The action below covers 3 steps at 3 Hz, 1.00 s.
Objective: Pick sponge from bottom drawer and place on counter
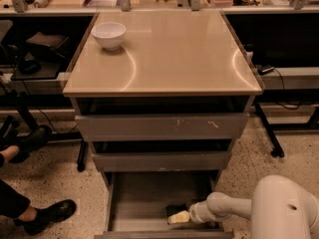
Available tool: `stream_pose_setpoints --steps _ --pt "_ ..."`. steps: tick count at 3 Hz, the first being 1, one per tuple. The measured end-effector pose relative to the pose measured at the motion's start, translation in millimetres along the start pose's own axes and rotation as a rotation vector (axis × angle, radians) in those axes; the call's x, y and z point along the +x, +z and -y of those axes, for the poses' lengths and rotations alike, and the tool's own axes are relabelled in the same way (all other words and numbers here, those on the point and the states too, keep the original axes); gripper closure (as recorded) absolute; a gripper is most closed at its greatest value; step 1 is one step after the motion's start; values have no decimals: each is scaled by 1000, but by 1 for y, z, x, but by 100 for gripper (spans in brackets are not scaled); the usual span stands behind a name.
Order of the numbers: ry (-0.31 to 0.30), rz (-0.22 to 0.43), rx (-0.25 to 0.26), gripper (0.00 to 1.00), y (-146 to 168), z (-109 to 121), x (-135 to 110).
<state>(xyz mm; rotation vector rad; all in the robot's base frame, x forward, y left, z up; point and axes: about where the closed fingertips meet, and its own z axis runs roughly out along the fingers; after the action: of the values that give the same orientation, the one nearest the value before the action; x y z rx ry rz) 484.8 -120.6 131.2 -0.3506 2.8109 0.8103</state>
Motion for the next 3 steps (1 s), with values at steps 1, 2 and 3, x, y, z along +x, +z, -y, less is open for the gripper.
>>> stream_pose_setpoints --steps 1,2,3 --pt "39 70 1 0 8 -10 -4" --pt "37 106 21 0 9 -6 -13" --pt "37 106 20 0 9 -6 -14"
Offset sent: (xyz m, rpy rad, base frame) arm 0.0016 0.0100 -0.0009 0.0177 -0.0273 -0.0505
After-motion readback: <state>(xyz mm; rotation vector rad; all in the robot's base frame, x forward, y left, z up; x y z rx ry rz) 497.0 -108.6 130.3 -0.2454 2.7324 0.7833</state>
